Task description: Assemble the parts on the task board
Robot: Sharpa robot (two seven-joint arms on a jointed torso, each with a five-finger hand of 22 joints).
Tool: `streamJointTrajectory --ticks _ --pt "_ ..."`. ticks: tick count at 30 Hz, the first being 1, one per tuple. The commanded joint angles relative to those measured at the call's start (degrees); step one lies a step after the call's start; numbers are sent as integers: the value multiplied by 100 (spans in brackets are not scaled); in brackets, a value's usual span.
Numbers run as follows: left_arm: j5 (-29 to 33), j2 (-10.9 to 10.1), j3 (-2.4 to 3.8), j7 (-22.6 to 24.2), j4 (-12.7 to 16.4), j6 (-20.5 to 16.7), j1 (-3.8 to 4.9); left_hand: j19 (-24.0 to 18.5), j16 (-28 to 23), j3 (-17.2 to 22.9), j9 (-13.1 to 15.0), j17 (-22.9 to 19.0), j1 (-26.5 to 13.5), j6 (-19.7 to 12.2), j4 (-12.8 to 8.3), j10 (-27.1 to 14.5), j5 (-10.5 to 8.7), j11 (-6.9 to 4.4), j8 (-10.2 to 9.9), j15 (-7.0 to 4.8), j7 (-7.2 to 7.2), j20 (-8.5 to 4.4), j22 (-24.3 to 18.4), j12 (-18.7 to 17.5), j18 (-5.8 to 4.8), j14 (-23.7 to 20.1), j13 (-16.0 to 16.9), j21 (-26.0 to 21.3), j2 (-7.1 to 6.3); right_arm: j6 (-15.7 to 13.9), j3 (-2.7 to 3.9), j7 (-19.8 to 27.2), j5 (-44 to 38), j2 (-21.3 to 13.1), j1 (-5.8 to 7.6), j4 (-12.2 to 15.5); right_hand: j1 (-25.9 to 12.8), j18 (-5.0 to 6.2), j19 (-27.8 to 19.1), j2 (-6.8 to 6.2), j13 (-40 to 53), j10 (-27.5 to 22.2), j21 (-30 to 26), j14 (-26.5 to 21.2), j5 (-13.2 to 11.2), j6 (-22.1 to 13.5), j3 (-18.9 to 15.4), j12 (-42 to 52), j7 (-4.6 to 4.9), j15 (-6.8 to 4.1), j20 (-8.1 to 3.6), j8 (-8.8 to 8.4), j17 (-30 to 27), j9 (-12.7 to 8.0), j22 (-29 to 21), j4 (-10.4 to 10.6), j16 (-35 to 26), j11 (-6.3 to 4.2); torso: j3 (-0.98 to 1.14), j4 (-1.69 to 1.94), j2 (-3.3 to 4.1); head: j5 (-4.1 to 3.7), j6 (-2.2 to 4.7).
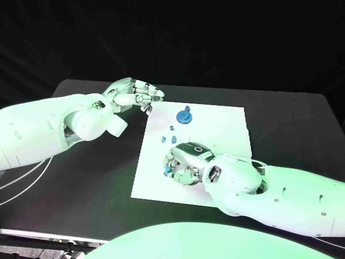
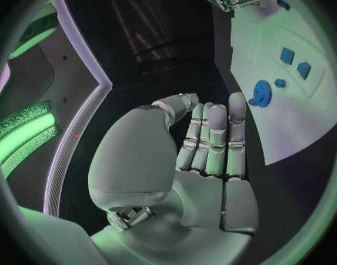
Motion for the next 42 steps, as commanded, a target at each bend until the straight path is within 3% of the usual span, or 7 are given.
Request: streamJointTrajectory --ticks 1,16,28,30,33,36,42 --pt "30 4 4 23 15 88 2 -51 31 31 5 -7 -24 -40 -12 -43 22 6 19 1 -6 -7 10 13 91 32 -8 19 16 150 -4 -20 -64 -9 -9 5 -62 -22 -36 -79 -2 -137 -44 332 -23 -174 -48 -3 -14 51 18 -96 111 -36 -14 -6 10 10 1 -1 2 0 8" --pt "30 4 3 13 6 106 2 -51 31 31 5 -7 -24 -40 -12 -43 22 6 19 1 -6 -7 10 13 91 32 -8 19 16 -498 -6 16 -65 -139 -15 158 -112 -23 -26 -182 -7 -323 -66 331 -147 -412 -159 32 -61 77 40 -226 111 -80 -3 -12 11 43 7 0 6 -16 23" --pt "31 -4 -9 13 -13 108 -3 -55 29 36 8 -19 -30 -43 -14 -50 22 7 27 2 -6 -6 13 18 90 25 -10 24 15 -1627 35 564 377 -676 111 511 -98 9 -56 -88 47 -656 -298 318 -610 -642 -1104 260 -163 96 64 -399 80 -172 -116 193 -8 58 8 -26 -13 -69 110" --pt "32 -9 -12 13 -13 104 -6 -57 28 37 9 -25 -33 -46 -16 -59 22 9 30 2 -6 -6 14 17 90 21 -12 25 12 -1819 47 786 726 -858 201 557 -31 24 -81 -45 61 -677 -394 317 -628 -627 -1232 326 -87 93 62 -404 88 -192 -176 251 -7 53 8 -42 -24 -87 126" --pt "32 -25 -18 13 -13 97 -10 -57 28 37 9 -25 -33 -46 -16 -59 22 9 30 2 -6 -6 14 17 90 21 -12 25 12 -1963 66 1109 1591 -1251 373 652 48 24 -67 35 133 -455 -424 325 -606 -374 -1296 549 70 65 35 -285 116 -183 -176 296 2 27 5 -75 -39 -150 156" --pt "33 -38 -25 17 -13 92 -13 -60 28 36 10 -25 -41 -51 -15 -66 21 11 31 4 -4 -5 15 17 90 19 -14 26 6 -1914 77 1259 2514 -1646 519 779 36 25 -59 65 208 -214 -431 320 -653 -246 -1301 717 51 58 35 -221 86 -183 -169 304 -10 6 8 -105 -48 -217 169" --pt "35 -58 -40 25 8 95 -19 -60 28 36 10 -25 -41 -51 -15 -66 21 11 31 4 -4 -5 15 17 90 19 -14 26 6 -1288 83 1017 3478 -2482 675 1058 -119 -3 31 28 921 678 -281 352 -526 -32 -1628 1650 -36 -82 -77 11 196 -153 -16 295 44 -171 14 -140 -56 -545 162"
